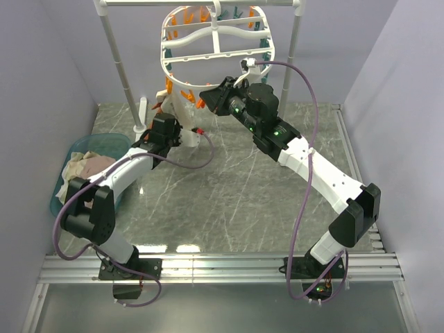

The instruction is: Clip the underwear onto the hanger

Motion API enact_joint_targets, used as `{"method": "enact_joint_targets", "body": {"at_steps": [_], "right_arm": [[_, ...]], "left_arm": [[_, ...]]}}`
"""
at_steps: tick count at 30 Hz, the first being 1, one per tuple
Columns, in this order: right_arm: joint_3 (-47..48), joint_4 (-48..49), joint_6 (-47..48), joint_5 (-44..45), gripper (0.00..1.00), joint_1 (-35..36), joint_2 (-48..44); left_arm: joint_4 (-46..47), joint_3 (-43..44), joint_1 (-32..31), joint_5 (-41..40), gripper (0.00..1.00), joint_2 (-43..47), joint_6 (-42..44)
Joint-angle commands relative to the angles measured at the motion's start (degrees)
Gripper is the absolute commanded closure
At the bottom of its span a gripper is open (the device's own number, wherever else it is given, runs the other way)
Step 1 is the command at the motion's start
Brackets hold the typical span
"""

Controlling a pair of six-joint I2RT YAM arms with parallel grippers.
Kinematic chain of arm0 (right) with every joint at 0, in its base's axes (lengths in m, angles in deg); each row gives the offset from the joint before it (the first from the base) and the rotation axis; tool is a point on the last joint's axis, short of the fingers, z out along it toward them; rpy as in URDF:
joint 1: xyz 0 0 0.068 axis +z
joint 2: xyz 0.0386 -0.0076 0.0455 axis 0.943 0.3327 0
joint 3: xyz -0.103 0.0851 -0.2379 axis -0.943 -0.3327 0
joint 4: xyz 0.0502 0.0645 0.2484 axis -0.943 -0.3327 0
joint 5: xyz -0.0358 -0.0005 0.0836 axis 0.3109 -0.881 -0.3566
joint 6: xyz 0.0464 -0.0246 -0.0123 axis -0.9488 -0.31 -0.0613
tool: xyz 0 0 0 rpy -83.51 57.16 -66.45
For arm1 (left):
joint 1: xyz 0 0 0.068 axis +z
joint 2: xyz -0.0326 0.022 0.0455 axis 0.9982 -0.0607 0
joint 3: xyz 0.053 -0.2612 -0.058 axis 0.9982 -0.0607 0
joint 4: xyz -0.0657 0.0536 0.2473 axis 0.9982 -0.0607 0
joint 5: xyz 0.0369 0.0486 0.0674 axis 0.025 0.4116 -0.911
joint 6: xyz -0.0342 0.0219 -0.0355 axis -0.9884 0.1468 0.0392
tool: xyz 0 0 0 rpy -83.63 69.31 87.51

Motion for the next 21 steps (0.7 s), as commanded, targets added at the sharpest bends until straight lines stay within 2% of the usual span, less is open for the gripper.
{"method": "enact_joint_targets", "body": {"at_steps": [1, 2, 6, 8, 9, 10, 11, 12, 13, 15, 16, 18, 19, 20, 21], "right_arm": [[-0.2, 0.7, 0.2, 2.1, 1.0, -1.0, -1.2], [-0.2, 0.7, 0.2, 2.1, 1.0, -1.2, -1.1], [0.1, 0.7, 0.2, 2.1, 1.0, -1.0, -1.0], [0.2, 0.8, 0.2, 2.1, 1.0, -1.1, -1.0], [0.1, 0.7, 0.3, 2.0, 1.0, -1.0, -1.0], [0.1, 0.7, 0.2, 2.0, 1.0, -1.0, -1.0], [0.2, 0.7, 0.2, 1.9, 1.0, -1.0, -1.0], [0.2, 0.7, 0.2, 1.9, 1.0, -1.0, -1.0], [0.3, 0.7, 0.2, 1.9, 1.0, -1.0, -1.0], [0.8, 0.6, 0.0, 1.9, 1.0, -1.0, -0.8], [1.2, 0.6, -0.1, 1.8, 1.0, -1.0, -0.7], [1.9, 0.8, -0.1, 1.4, 1.0, -1.1, -0.3], [2.7, 0.5, -0.2, 1.3, 1.0, -1.1, 0.0], [3.1, 0.6, -0.2, 1.3, 1.0, -1.1, 0.1], [3.2, 0.7, -0.2, 1.3, 1.0, -1.1, 0.5]], "left_arm": [[0.3, -1.3, -0.1, 3.3, 0.94, 3.5, 2.6], [0.0, -1.5, -0.1, 3.5, 1.0, 3.7, 2.9], [-3.2, -2.5, 0.6, 7.0, 1.0, 5.8, 5.2], [-5.2, -4.0, 0.7, 11.2, 1.0, 8.7, 7.3], [-5.2, -5.1, 0.4, 14.2, 0.77, 10.6, 10.2], [-4.7, -8.3, -0.5, 22.0, 0.56, 15.8, 12.3], [-2.6, -10.0, -1.2, 26.4, 0.37, 18.3, 14.5], [0.3, -11.9, -2.6, 28.2, 0.11, 20.1, 17.6], [2.8, -14.2, -4.2, 28.3, 0.01, 20.2, 18.7], [5.3, -12.6, -7.5, 23.3, 0.01, 16.2, 19.1], [4.9, -7.5, -7.5, 21.6, 0.01, 9.7, 18.4], [6.4, -1.8, -7.4, 11.9, 0.01, 2.0, 16.3], [6.3, 4.0, -7.4, 8.4, 0.01, -5.1, 16.5], [8.3, 6.4, -7.5, 2.4, 0.01, -8.0, 16.1], [9.2, 9.1, -7.4, -0.1, 0.01, -10.9, 14.6]]}}
